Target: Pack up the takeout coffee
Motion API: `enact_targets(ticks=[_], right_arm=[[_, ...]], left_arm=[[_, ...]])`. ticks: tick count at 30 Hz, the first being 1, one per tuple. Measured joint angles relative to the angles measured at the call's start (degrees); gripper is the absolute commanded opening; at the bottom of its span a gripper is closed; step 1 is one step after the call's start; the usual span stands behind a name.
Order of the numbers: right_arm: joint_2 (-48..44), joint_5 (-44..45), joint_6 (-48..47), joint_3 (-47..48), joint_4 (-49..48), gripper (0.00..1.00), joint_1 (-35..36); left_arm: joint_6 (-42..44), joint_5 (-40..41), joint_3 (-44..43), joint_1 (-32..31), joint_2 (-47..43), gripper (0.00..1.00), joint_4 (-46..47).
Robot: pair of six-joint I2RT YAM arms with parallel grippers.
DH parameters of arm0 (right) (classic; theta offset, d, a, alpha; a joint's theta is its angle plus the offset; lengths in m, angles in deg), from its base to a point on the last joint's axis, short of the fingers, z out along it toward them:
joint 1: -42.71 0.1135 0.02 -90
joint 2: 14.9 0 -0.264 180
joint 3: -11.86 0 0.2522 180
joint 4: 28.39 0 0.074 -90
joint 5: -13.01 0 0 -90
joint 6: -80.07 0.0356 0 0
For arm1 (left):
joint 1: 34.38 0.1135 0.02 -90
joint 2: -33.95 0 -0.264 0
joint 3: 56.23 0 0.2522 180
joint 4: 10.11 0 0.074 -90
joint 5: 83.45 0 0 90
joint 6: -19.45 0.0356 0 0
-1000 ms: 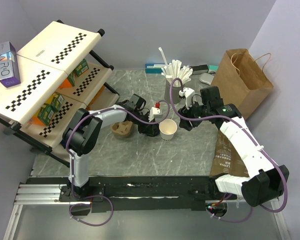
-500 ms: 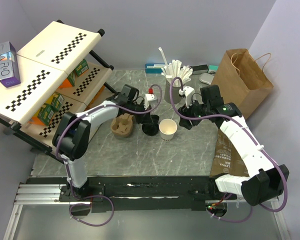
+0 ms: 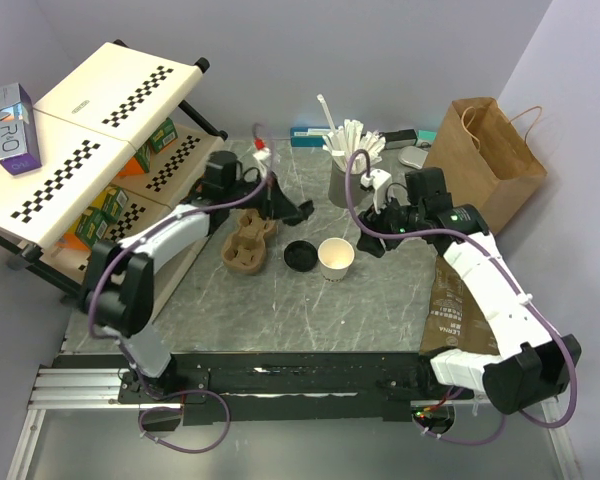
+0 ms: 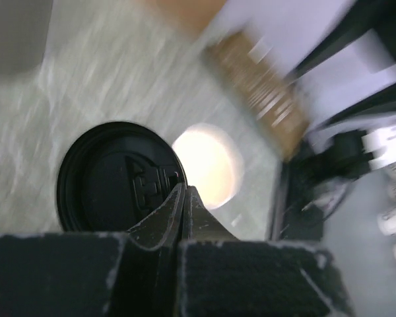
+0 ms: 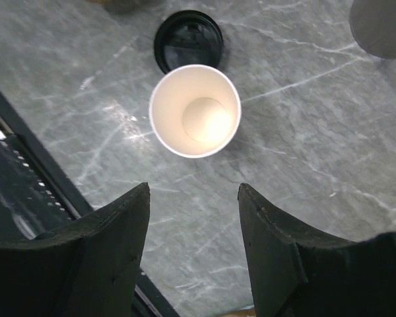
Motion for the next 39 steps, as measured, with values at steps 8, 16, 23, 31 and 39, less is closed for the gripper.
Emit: enact_targets(ticks=[8,16,23,31,39], right_arm=[[-5.09,-6.43,7.82,-3.98,-2.99,0.94,-2.49],[-5.77,-10.75,14.21,-11.72,-9.18,0.92,-4.17],[-8.15,-11.74,17.11,-18.23,-14.05,0.91,-4.37],[-10.12,-10.80,17.81,-20.81,-16.20,0.90,-4.39],[-9.73,-9.99,18.12,-20.81,-17.18,0.89,-4.39]], left_arm=[[-34.80,-12.83,8.79,0.09,-2.10,0.01,42.01],[-53.68,-14.43,11.76,-4.50,7.17,0.01,59.80],[-56.50,-14.67,11.32,-9.68,8.81,0.01,61.81],[-59.93,-13.29,10.93,-9.27,14.05,0.01,62.95],[-63.78,-12.00,7.28,-9.25,19.61,0.02,65.22]])
